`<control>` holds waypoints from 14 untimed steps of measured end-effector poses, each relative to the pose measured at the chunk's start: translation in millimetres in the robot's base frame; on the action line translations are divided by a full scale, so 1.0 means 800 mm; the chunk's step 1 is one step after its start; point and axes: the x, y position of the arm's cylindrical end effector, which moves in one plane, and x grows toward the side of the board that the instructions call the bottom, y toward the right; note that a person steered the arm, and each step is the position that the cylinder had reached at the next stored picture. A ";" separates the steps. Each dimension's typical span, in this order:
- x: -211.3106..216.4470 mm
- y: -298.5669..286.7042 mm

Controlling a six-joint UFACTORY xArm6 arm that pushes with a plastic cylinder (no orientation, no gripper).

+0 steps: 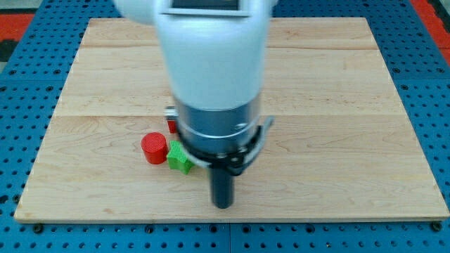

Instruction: Move the red star closer to the green star

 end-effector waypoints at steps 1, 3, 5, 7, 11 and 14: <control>-0.026 0.016; -0.038 -0.005; -0.027 -0.142; -0.103 -0.223; -0.205 -0.116; -0.162 -0.132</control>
